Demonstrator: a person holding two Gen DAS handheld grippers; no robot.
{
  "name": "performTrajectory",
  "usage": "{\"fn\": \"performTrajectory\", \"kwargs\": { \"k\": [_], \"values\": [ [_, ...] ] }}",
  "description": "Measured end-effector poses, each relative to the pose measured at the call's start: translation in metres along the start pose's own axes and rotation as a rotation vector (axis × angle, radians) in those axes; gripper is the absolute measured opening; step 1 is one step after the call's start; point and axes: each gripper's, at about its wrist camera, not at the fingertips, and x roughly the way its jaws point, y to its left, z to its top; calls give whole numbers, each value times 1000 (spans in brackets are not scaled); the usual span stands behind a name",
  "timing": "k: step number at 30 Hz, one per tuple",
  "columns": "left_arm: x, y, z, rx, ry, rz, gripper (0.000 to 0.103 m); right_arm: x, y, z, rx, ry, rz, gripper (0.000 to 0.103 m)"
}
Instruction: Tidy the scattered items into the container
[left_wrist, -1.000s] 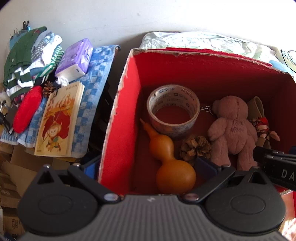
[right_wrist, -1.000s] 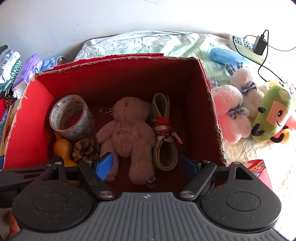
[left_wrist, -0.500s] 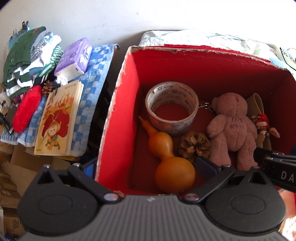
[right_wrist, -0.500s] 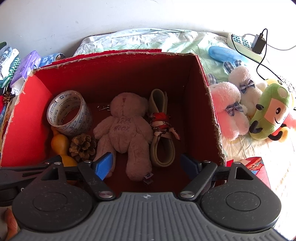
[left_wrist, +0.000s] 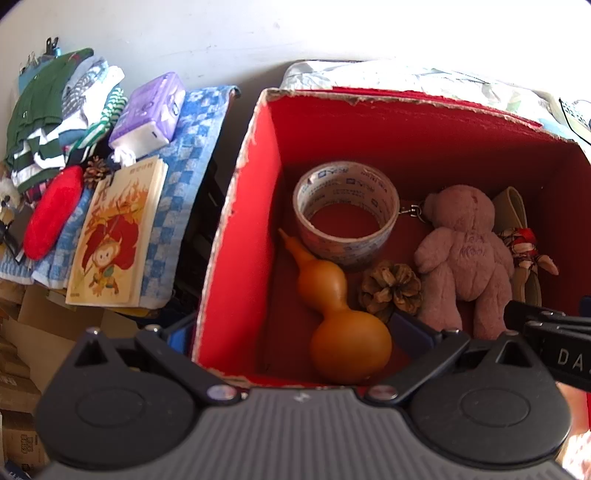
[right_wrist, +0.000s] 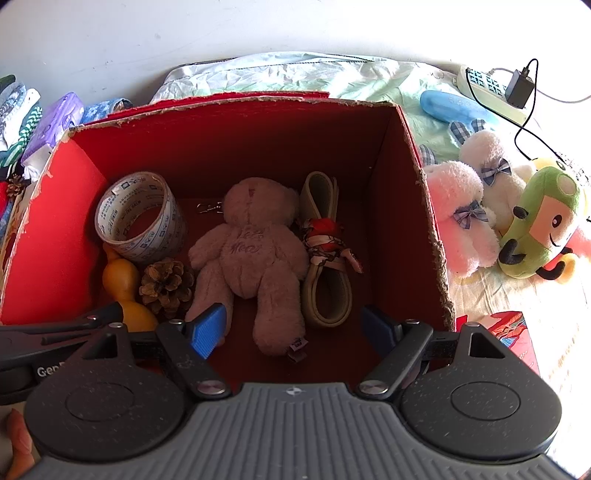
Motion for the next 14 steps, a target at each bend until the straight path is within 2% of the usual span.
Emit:
{"fn": "performTrajectory", "kwargs": {
  "k": [14],
  "values": [
    [-16, 6, 7, -3, -96, 31, 102, -11, 8, 3, -18, -27, 10, 81]
  ]
}}
